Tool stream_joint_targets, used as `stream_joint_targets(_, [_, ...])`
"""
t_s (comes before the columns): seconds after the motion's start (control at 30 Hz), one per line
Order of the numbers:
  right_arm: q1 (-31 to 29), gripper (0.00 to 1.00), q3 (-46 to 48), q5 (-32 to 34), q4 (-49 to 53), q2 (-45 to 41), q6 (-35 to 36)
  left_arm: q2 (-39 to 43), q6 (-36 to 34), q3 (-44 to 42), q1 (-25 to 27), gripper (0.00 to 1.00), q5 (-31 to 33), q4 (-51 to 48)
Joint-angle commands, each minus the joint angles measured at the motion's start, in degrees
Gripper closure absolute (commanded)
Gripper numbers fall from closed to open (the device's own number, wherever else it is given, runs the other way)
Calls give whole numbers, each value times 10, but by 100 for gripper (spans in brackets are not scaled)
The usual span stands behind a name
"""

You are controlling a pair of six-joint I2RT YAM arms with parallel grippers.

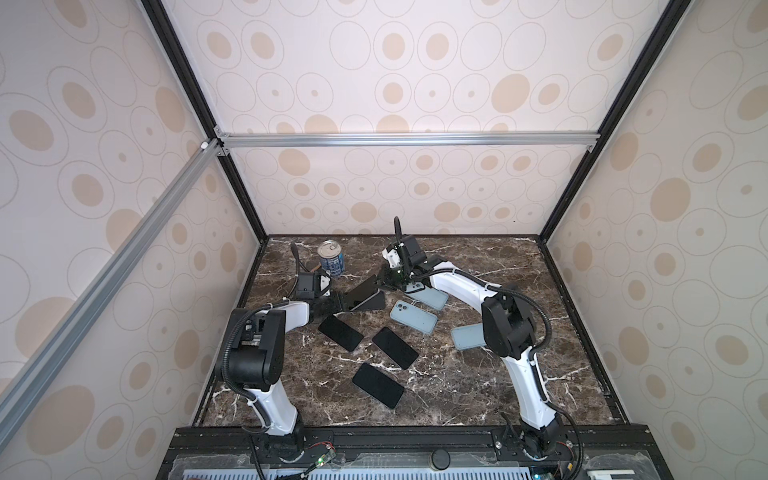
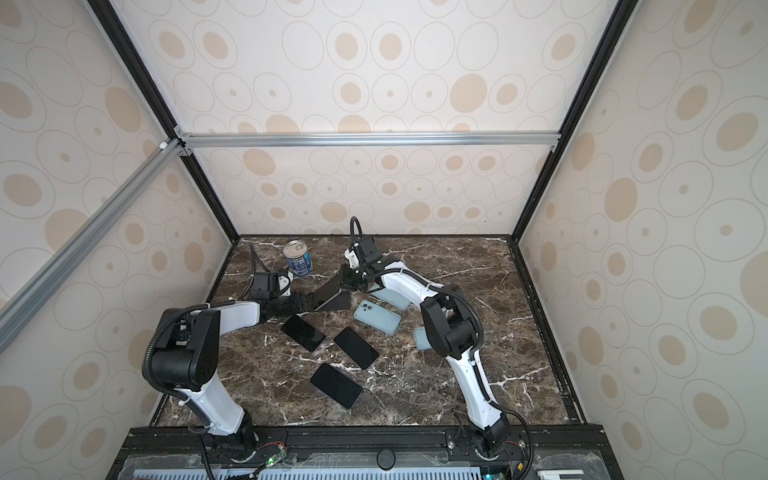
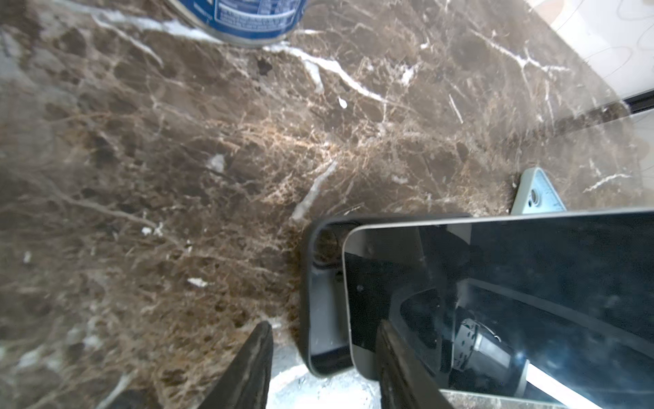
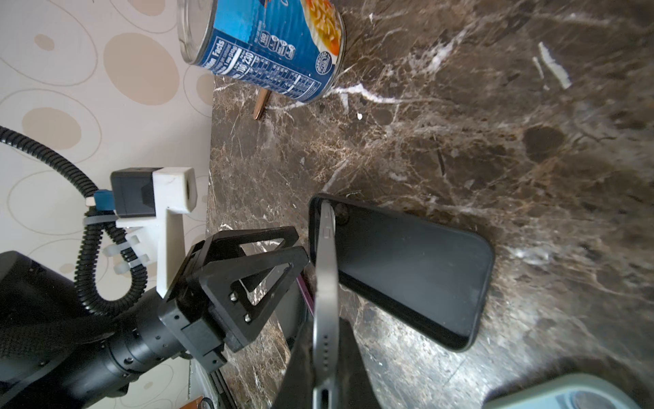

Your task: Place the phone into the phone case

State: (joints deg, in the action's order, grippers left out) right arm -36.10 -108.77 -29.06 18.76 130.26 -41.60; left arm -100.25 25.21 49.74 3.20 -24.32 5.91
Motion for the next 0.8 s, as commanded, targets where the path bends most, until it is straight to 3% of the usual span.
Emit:
stream_joint_targets(0.0, [-5, 100, -20, -14, -25, 12, -12, -8, 12, 10, -7, 51, -22, 29])
stream_joint_targets(0.4, [-1, 100, 28, -41, -34, 5, -36, -29, 24, 12, -9, 52, -39, 27])
stream_joint_targets(0.63, [3, 100, 114, -46, -73, -44, -51, -45, 35, 17, -9, 64, -64, 25])
stream_joint_targets(0.77, [8, 100, 144, -41, -100, -48, -61, -57, 52, 15, -9, 64, -82, 29])
